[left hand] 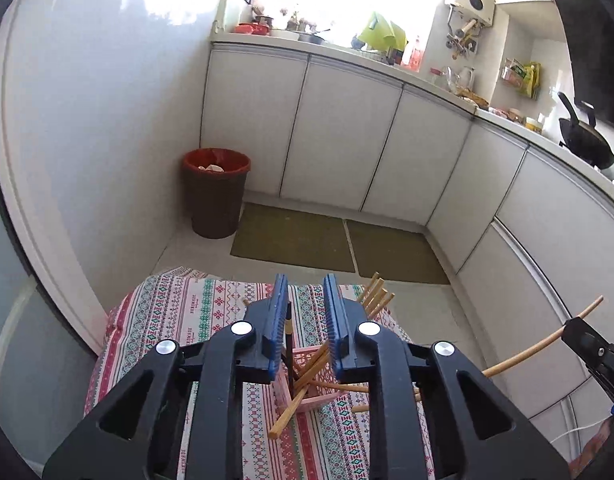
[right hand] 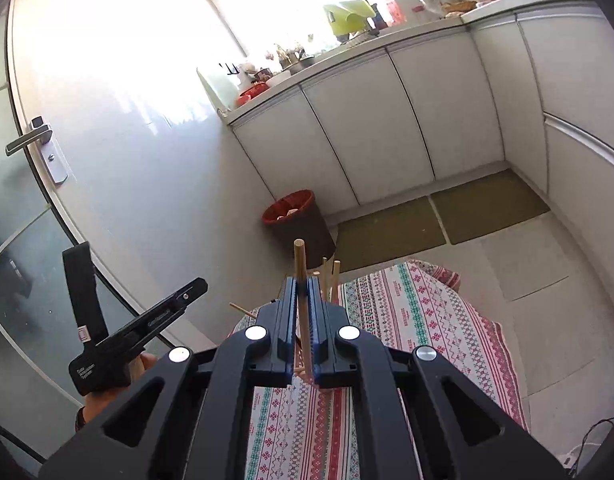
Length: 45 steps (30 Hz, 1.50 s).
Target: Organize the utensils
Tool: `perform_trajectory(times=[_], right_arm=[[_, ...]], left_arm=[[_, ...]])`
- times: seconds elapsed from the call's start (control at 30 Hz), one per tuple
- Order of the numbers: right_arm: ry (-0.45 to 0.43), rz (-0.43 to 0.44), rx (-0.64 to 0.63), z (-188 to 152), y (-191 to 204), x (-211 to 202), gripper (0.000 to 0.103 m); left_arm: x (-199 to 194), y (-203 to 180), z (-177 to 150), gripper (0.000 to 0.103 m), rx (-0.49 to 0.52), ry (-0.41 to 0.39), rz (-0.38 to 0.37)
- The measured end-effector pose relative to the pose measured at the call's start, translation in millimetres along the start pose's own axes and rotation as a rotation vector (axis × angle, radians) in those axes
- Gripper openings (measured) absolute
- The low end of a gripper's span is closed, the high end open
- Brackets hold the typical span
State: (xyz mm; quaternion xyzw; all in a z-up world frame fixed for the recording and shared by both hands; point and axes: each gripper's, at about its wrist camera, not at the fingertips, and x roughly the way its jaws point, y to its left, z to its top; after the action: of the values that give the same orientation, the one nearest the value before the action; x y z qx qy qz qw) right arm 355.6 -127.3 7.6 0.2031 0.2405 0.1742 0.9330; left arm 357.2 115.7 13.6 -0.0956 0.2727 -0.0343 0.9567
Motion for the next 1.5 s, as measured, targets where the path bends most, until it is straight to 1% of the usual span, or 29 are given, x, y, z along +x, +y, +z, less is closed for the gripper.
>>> perform_trajectory(times=[0.13,0.23,0.3,0.43,0.5,0.53,0.6,0.63,0.67,0.7,0.73,0.77,0.8,0.83,0.9,0.93,0.97,1.03,1.1,1.17,1.23,1.27,1.3,1.33,1.37,1.4,1.43,1.5], right_arm=[[-0.023,-0.025,-0.046,10,13,13,0.006],[-0.008,-0.044,-0.069,14,19,30,0.006],[0.002,-0.057,-0.083,14,22,41,0.006],[0.026,-0.086,-0.124,8,31,71,0.006],[0.034,-0.077,-0.156,3,37,86,0.006],[0.039,-0.086,-0.174,1,41,91,0.007],[0.042,-0.091,-0.186,-2,47,95,0.012],[0.034,-0.077,-0.182,-2,50,91,0.02],[0.02,-0.074,-0.183,-2,53,85,0.03],[0.0,-0.079,-0.188,-2,56,76,0.035],[-0.014,-0.087,-0.197,-2,60,66,0.036],[-0.022,-0.093,-0.201,-1,62,57,0.036],[-0.03,-0.103,-0.201,-2,63,46,0.038],[-0.035,-0.121,-0.203,-3,64,35,0.041],[-0.046,-0.15,-0.204,-9,64,12,0.055],[-0.053,-0.174,-0.204,-14,64,0,0.059],[-0.059,-0.197,-0.205,-18,63,-11,0.066],[-0.066,-0.235,-0.206,-29,61,-35,0.073],[-0.063,-0.261,-0.194,-38,58,-55,0.086],[-0.065,-0.271,-0.175,-48,54,-76,0.094],[-0.075,-0.286,-0.147,-57,52,-98,0.096],[-0.085,-0.297,-0.135,-61,52,-107,0.096],[-0.097,-0.318,-0.131,-67,52,-116,0.096],[-0.112,-0.349,-0.141,-74,55,-126,0.096],[-0.123,-0.367,-0.16,-79,58,-133,0.096],[-0.128,-0.385,-0.191,-87,62,-140,0.096],[-0.121,-0.394,-0.214,-92,65,-144,0.096],[-0.083,-0.401,-0.218,-106,68,-152,0.096]], left_arm=[[-24,18,3,0.028,-0.054,-0.05,-0.01],[-32,28,4,0.033,-0.066,-0.064,-0.009],[-34,34,3,0.035,-0.073,-0.066,-0.004],[-30,50,-4,0.036,-0.097,-0.048,0.002],[-29,56,-6,0.037,-0.108,-0.041,0.005],[-30,59,-7,0.037,-0.111,-0.04,0.009],[-35,62,-8,0.041,-0.109,-0.051,0.024],[-40,62,-8,0.043,-0.107,-0.064,0.036],[-45,62,-8,0.051,-0.107,-0.078,0.047],[-52,62,-8,0.065,-0.11,-0.096,0.057],[-61,60,-8,0.073,-0.116,-0.118,0.065],[-70,58,-8,0.084,-0.123,-0.138,0.071],[-79,56,-9,0.092,-0.13,-0.156,0.078],[-91,51,-11,0.094,-0.131,-0.175,0.087],[-106,42,-14,0.096,-0.123,-0.189,0.114],[-116,35,-18,0.096,-0.11,-0.193,0.142],[-122,29,-19,0.096,-0.1,-0.196,0.159],[-140,16,-28,0.096,-0.074,-0.21,0.184],[-155,6,-36,0.096,-0.057,-0.224,0.193],[-172,-4,-46,0.096,-0.039,-0.247,0.209],[-187,-14,-55,0.096,-0.018,-0.272,0.212],[-194,-18,-60,0.096,-0.018,-0.283,0.202],[-200,-20,-65,0.096,-0.027,-0.286,0.169],[-205,-20,-70,0.096,-0.043,-0.259,0.118],[-204,-23,-74,0.096,-0.05,-0.185,0.102],[-202,-27,-78,0.096,-0.043,-0.121,0.113],[-201,-32,-82,0.096,-0.028,-0.09,0.121],[-211,-38,-94,0.096,-0.006,-0.106,0.149]])
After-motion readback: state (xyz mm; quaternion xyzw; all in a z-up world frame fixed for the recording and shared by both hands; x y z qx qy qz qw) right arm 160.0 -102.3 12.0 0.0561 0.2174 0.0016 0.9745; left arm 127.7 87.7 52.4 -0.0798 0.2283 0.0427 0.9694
